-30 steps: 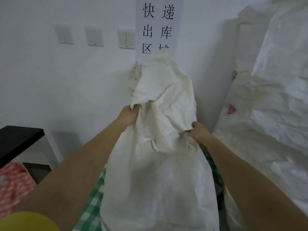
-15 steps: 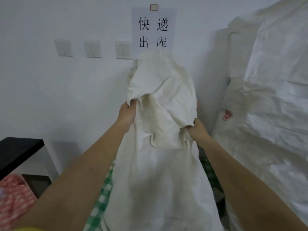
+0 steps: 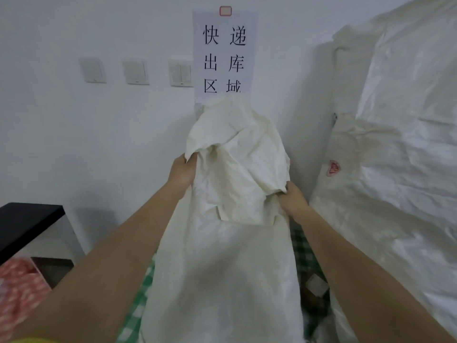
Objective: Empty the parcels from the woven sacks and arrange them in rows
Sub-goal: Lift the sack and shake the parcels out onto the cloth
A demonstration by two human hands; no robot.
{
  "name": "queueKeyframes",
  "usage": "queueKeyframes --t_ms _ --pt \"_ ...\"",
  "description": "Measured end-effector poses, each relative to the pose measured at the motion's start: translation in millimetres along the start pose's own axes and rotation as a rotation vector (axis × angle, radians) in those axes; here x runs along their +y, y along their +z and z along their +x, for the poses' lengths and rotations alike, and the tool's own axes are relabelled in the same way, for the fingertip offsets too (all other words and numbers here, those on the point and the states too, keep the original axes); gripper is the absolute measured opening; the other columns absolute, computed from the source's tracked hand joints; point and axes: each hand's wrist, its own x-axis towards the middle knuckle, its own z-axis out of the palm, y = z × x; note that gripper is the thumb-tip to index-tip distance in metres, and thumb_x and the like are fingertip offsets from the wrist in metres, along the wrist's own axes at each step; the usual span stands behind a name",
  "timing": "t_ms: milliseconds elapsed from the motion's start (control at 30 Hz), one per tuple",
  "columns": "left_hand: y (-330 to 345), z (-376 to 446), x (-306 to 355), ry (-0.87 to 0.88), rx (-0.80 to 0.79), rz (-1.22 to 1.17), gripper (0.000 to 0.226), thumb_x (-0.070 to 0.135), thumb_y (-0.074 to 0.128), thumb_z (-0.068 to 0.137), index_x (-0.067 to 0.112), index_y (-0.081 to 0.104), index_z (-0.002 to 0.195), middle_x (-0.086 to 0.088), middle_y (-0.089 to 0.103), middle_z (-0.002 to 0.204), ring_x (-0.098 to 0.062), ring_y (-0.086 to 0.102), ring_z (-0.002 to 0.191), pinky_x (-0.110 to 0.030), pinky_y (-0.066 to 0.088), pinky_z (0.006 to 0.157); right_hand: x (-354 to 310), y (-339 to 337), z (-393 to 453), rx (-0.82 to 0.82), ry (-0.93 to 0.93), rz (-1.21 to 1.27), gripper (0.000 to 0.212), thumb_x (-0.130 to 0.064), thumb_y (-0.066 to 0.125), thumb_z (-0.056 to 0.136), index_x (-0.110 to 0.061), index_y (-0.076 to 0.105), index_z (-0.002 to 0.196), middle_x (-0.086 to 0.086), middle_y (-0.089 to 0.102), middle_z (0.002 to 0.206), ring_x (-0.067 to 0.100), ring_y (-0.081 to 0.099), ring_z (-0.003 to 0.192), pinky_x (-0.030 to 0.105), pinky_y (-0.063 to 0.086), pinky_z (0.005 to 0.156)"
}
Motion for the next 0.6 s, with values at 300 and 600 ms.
queueKeyframes --t_ms 300,600 --pt "-4 -4 5 -0.053 -0.020 -0.136 0.038 0.046 0.047 0.096 0.016 0.059 0.116 -0.001 0.064 0.107 -0.019 0.062 0.093 -0.033 0.052 0.079 -6 4 -5 0.024 0.003 0.114 0.032 -0.016 0.043 0.099 -0.006 0.044 0.129 0.012 0.051 0.127 0.026 0.051 0.103 0.036 0.043 0.089" --pt "-5 -2 -5 -0.065 0.004 -0.093 0.050 0.045 0.045 0.097 0.015 0.049 0.136 -0.005 0.059 0.128 -0.025 0.057 0.114 -0.041 0.047 0.099 -7 6 -5 0.020 0.032 0.084 0.027 -0.015 0.042 0.099 -0.005 0.046 0.124 0.014 0.052 0.123 0.029 0.053 0.104 0.035 0.044 0.086"
